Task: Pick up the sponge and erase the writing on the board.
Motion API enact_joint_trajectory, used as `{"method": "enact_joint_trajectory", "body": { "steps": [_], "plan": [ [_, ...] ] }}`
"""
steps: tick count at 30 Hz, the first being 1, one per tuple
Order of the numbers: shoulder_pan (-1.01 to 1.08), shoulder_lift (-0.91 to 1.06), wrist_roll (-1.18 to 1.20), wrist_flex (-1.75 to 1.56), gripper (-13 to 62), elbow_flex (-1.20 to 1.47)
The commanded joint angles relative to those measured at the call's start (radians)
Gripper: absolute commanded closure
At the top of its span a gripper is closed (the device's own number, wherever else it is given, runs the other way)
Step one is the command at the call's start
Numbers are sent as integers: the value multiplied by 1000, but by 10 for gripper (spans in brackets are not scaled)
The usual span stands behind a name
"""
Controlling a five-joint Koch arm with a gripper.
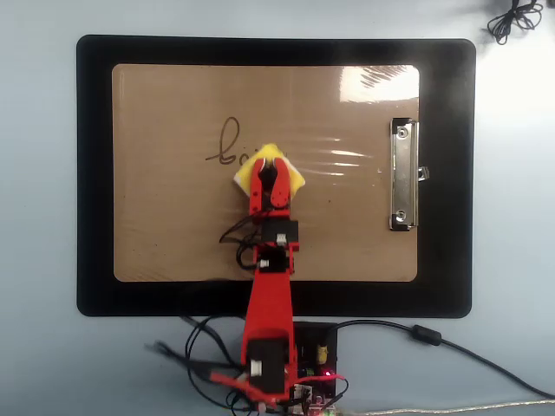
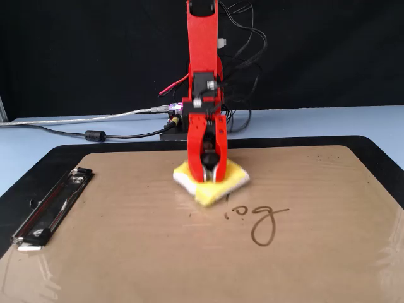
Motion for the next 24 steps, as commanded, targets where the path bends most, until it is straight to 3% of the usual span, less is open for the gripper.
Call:
{"method": "enact_joint_trajectory", "body": {
  "steps": [1, 4, 8, 10, 15, 17, 24],
  "plan": [
    [17, -239, -11, -63, 571, -179],
    [11, -311, -12, -118, 571, -230],
    [12, -3, -14, -155, 571, 141],
    [15, 84, -12, -149, 571, 196],
    [64, -285, -6, -153, 571, -167],
    [52, -311, -9, -152, 571, -212],
    [-109, 368, -17, -141, 571, 511]
  ]
}}
